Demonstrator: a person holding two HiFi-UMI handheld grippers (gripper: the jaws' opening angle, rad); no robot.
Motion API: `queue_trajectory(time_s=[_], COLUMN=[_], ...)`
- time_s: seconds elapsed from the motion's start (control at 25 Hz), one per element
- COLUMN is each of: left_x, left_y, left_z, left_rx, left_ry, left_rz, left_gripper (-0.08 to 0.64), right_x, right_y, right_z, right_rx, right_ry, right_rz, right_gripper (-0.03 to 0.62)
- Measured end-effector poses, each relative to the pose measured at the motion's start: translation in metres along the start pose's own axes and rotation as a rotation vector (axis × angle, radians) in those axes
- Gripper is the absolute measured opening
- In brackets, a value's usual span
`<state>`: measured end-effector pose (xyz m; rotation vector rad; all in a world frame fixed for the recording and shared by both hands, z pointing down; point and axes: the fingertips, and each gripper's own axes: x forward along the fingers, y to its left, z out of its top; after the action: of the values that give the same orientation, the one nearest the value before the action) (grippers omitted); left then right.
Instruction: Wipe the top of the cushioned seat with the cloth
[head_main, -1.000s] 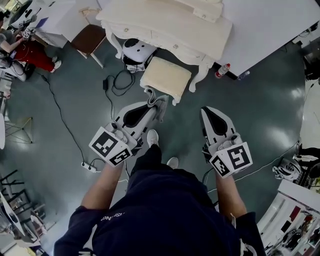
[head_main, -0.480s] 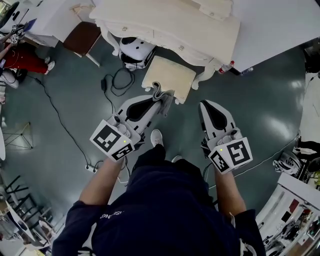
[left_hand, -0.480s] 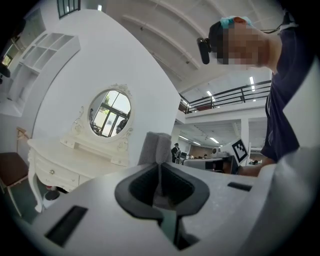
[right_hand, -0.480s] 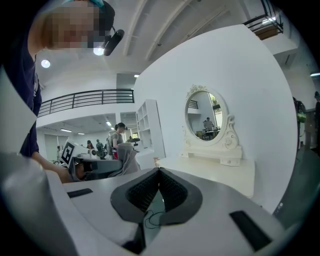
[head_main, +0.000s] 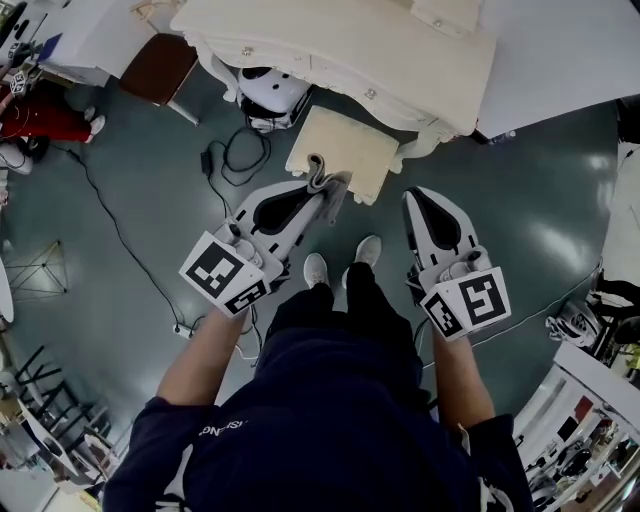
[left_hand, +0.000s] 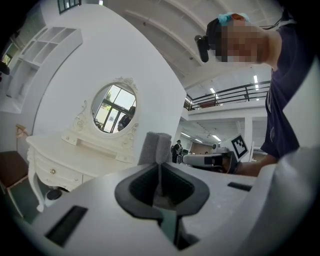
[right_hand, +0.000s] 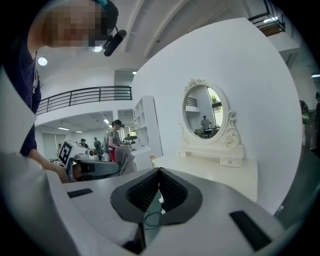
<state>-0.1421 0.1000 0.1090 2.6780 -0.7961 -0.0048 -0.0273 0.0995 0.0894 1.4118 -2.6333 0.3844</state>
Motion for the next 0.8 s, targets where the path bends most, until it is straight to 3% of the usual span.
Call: queue_trajectory(time_s=[0.32, 0.8], left_x=[0.055, 0.155], left_y=[0.038, 0.104], left_z=[-0.023, -0.090], left_rx=[-0.020, -0.078], left_ry=[0.054, 0.158], left_rz=[0.050, 0.205], left_gripper=[0.021, 0.023], right_x=[0.037, 0.100], right_y=[-0.059, -0.158], right_z=[-0.025, -0.078], right_rx=[0.017, 0.050], right_ry=[0.040, 0.098], right_rz=[0.016, 0.123], right_gripper=[0.020, 0.020])
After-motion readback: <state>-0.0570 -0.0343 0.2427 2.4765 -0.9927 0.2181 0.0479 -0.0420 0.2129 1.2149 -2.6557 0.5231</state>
